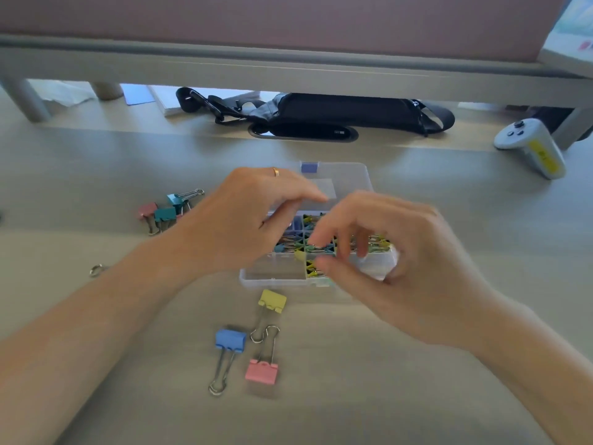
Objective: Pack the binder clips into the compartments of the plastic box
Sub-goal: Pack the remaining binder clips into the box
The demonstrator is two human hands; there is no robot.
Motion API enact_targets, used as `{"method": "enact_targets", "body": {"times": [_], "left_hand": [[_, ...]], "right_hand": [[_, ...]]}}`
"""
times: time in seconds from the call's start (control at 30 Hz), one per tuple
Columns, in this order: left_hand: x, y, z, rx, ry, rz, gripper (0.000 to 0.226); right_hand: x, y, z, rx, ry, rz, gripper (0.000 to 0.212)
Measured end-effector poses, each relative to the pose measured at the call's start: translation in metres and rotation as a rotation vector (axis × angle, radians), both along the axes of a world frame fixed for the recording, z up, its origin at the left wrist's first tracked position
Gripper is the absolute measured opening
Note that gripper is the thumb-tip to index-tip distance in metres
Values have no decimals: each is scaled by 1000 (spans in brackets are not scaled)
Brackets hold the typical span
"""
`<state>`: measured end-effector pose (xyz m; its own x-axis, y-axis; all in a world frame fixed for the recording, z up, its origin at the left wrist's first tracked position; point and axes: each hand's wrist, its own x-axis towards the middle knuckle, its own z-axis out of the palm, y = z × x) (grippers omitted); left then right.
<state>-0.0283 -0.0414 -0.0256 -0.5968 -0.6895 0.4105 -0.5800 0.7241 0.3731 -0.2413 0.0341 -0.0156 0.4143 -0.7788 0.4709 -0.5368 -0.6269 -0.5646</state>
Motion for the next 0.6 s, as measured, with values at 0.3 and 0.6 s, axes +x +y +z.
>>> {"method": "enact_targets", "body": {"times": [0.3, 0.6], "left_hand": [[3, 4, -14, -56, 119, 38, 29], [2, 5, -17, -52, 138, 27, 26]], "right_hand": [[30, 10, -20, -81, 567, 258, 52], [23, 13, -29, -99, 565, 192, 51]]}}
